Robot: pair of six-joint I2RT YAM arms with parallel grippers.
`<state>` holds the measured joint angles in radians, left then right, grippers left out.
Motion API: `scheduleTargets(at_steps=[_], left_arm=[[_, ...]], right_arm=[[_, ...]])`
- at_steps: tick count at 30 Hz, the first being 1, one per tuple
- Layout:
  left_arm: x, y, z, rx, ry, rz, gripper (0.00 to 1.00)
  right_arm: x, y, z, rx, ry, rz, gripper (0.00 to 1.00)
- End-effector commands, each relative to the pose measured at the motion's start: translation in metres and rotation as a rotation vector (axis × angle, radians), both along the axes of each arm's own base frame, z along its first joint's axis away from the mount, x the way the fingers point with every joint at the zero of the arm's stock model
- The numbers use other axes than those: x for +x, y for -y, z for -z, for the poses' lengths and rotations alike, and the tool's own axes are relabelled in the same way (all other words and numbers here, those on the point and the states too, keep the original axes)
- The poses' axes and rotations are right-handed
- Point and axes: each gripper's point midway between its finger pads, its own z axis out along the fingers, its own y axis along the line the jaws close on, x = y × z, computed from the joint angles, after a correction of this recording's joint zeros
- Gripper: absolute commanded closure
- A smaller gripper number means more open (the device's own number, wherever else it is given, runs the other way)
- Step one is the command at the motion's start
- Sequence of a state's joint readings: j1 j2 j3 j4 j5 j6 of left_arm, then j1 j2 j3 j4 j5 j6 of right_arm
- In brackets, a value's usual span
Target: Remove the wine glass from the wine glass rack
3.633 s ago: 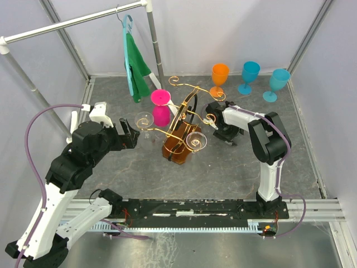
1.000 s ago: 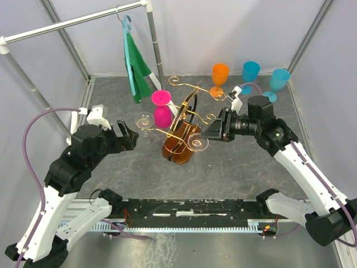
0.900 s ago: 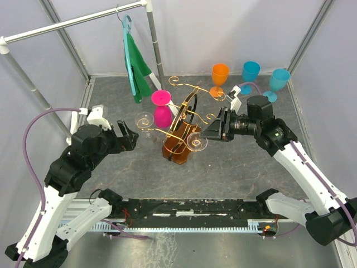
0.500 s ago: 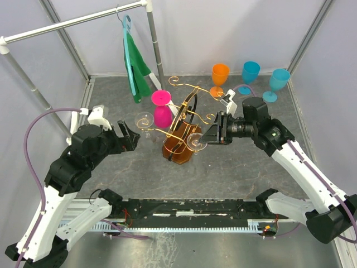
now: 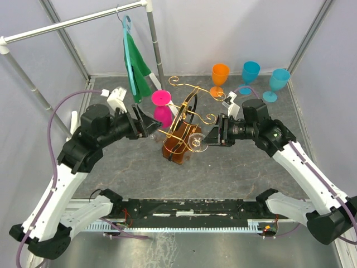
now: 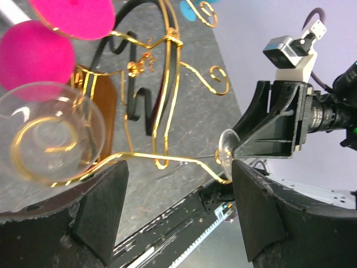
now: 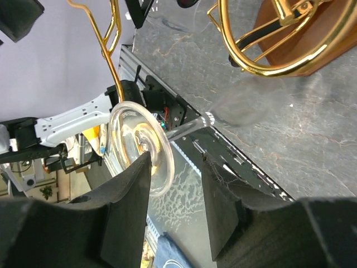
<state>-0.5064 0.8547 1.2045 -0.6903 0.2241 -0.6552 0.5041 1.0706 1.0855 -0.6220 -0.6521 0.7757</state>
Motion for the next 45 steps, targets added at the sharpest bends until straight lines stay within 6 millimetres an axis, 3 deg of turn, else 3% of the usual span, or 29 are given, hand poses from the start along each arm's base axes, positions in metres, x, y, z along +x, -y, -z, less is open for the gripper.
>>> scheduleTargets(at_steps=[1, 4, 10, 14, 22, 37, 45], left_arm=[[-0.002, 0.036, -0.046, -0.155, 0.058, 0.139, 0.2], [-0.002, 0.05, -0.049, -0.146, 0.051, 0.165, 0.21], [-0.016, 0.098, -0.03, -0.07, 0.004, 0.258, 0.22], [-0.022, 0.115, -0.021, -0.016, 0.001, 0.276, 0.22], [-0.014, 0.117, 0.006, 0.077, -0.037, 0.234, 0.24], [-0.019, 0.133, 0.039, 0.109, -0.092, 0.29, 0.29], [-0.027, 0.143, 0.037, 0.06, -0.093, 0.352, 0.42]], right_arm=[[0.003, 0.012, -0.012, -0.053, 0.091, 0.042, 0.51], [0.004, 0.019, -0.008, -0.093, 0.098, 0.068, 0.51], [0.01, 0.032, -0.006, -0.143, 0.116, 0.136, 0.51], [0.012, 0.042, -0.009, -0.161, 0.139, 0.192, 0.51], [0.019, 0.076, -0.035, -0.176, 0.262, 0.379, 0.5], [0.015, 0.081, -0.033, -0.184, 0.277, 0.385, 0.5], [0.015, 0.086, -0.03, -0.205, 0.286, 0.396, 0.5]])
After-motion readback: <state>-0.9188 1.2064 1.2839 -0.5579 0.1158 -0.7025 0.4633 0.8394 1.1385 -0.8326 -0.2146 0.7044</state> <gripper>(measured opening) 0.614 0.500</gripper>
